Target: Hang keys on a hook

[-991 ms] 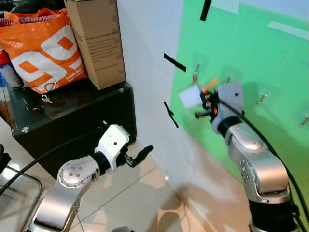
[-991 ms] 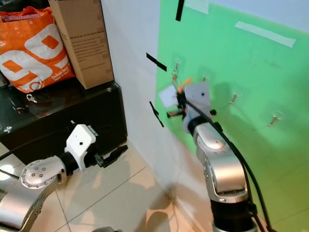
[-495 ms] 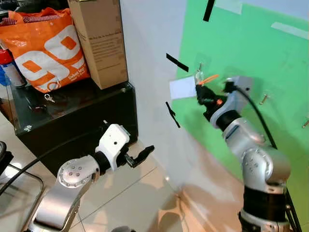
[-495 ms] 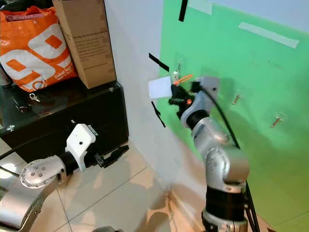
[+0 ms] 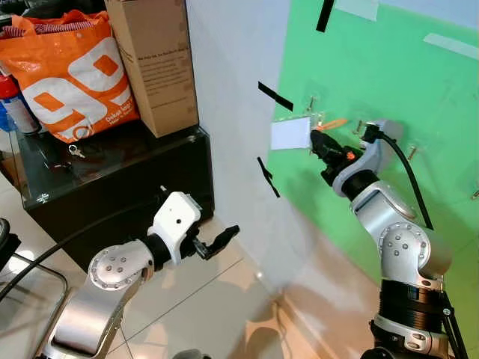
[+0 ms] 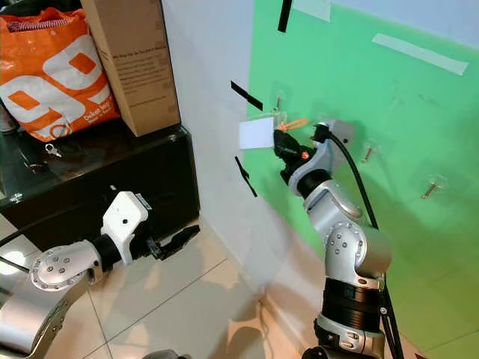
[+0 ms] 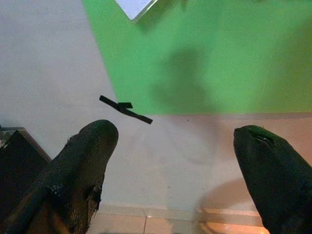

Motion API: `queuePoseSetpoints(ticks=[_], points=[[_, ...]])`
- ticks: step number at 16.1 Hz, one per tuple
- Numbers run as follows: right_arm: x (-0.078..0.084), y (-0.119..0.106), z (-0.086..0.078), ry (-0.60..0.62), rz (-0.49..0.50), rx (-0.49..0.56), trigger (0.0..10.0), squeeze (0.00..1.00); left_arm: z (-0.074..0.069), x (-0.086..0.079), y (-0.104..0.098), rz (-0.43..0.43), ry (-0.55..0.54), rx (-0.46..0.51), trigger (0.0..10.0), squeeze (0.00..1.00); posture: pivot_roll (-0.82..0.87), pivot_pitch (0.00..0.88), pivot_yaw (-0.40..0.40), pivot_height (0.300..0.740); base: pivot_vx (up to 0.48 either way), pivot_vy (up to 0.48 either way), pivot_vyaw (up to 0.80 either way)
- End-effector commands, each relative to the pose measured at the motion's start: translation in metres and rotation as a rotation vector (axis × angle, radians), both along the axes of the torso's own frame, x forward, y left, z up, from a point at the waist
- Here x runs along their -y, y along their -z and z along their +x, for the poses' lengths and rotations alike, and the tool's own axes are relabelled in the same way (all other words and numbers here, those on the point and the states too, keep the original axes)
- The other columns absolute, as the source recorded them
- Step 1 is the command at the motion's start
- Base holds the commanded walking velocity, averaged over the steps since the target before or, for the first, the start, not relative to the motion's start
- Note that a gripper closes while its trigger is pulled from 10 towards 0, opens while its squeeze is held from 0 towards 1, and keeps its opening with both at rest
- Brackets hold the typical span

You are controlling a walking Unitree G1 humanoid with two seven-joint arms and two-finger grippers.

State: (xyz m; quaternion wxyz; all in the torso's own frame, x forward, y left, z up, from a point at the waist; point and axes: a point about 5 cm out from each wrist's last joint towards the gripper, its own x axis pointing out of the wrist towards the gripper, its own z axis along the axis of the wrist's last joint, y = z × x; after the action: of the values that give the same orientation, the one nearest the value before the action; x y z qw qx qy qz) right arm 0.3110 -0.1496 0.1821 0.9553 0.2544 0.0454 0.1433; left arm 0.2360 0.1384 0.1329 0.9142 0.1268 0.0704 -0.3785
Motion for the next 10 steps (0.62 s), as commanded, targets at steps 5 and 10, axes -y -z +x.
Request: queuePoseSetpoints(ticks=[5,10], points=[[0.019,0.006,-0.01,0.071,0.092,-0.009,10.0,0.0,0.0,0.0,-0.006,0.004,0.019,0.015,10.0,0.0,0.01,0.0,0.012,0.74,0.0,0.0,0.0],[0.028,0.014,-0.015,0.099,0.183,-0.05,10.0,0.0,0.001,0.0,-0.005,0.006,0.03,0.01,10.0,0.0,0.01,0.0,0.019,0.74,0.0,0.0,0.0]])
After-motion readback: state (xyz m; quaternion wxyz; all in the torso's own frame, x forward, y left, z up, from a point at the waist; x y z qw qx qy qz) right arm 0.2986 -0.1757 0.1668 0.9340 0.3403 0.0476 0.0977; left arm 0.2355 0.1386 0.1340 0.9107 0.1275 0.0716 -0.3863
